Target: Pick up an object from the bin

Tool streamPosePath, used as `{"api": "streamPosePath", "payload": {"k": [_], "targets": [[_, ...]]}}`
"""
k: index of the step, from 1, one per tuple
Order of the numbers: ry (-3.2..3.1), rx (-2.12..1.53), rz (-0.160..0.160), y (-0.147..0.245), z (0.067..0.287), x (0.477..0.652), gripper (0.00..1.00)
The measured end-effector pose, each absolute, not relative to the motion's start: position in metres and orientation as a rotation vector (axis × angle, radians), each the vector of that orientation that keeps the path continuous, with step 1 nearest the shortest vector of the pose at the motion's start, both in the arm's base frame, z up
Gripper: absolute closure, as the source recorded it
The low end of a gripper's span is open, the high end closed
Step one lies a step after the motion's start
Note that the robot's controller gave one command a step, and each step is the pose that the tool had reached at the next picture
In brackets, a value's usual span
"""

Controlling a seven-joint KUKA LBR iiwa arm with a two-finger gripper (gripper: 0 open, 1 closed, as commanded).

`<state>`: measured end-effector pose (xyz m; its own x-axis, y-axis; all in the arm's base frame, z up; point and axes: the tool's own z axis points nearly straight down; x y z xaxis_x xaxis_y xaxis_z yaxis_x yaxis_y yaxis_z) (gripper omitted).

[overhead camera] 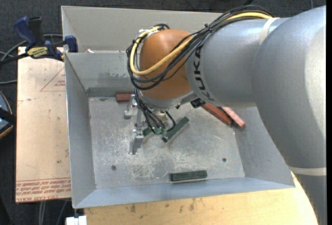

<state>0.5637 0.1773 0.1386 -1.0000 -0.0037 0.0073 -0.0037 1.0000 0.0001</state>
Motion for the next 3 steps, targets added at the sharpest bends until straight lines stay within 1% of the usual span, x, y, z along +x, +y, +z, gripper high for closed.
{"api": "streamPosePath", "payload": {"k": [1, 2, 3], "targets": [[-3.141, 0.001, -0.002, 0.177, 0.143, 0.566, 0.00], [-3.146, 0.154, -0.009, 0.165, 0.126, 0.587, 0.00], [-3.127, 0.327, 0.003, 0.136, 0.087, 0.605, 0.00]]}}
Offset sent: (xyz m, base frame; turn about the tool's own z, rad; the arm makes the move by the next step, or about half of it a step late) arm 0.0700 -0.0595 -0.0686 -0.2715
